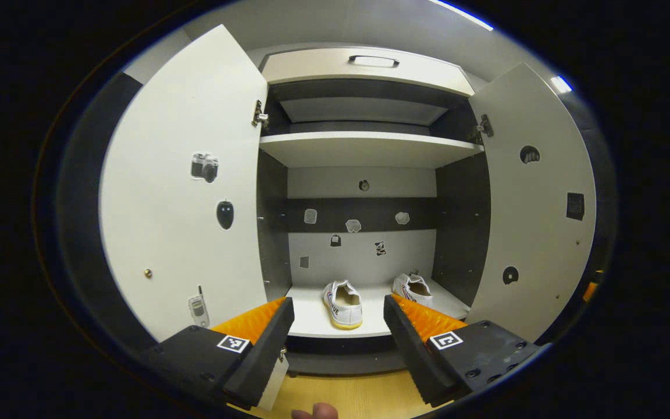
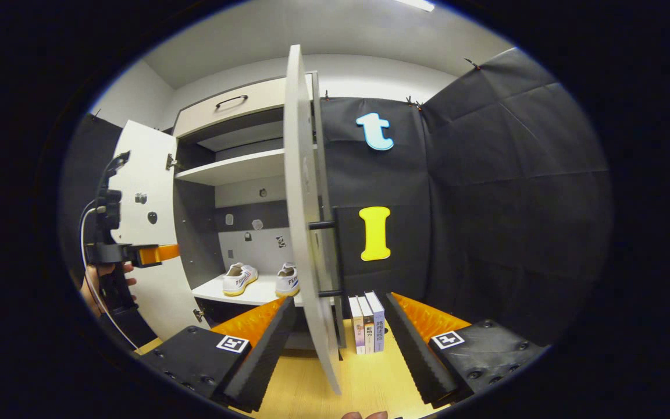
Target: Grab one shoe with the right hand and put it into the shoe cabinet, grab the other shoe with the left hand and put it into the shoe cabinet; then close the right door with the right hand and the left door with the left hand.
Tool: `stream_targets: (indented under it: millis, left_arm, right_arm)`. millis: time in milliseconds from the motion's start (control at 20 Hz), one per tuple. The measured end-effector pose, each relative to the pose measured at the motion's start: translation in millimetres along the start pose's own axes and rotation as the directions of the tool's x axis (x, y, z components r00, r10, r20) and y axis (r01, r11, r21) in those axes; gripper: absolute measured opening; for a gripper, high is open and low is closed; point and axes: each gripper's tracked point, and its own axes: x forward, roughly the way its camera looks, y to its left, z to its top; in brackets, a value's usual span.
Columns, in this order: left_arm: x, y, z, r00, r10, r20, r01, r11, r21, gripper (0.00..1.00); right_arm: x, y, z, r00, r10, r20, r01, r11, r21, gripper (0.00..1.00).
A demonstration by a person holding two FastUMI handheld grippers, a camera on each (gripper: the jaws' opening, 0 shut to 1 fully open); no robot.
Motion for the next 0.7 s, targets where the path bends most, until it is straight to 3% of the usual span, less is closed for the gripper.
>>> stream_targets:
  millis: [250, 700]
  left_arm:
    - [-31.8, 21.2, 1.0, 1.000, -0.003, 0.026, 0.003, 1.000, -0.018, 0.97]
    - [-86.7, 59.8, 0.0, 0.999, 0.038, 0.022, -0.038, 0.999, -0.005, 0.97]
  right_arm:
    - [34.3, -41.8, 8.4, 0.996, -0.086, -0.013, 0.085, 0.996, -0.023, 0.98]
    - [70.5, -38.7, 15.0, 0.995, -0.100, -0.005, 0.100, 0.994, -0.044, 0.97]
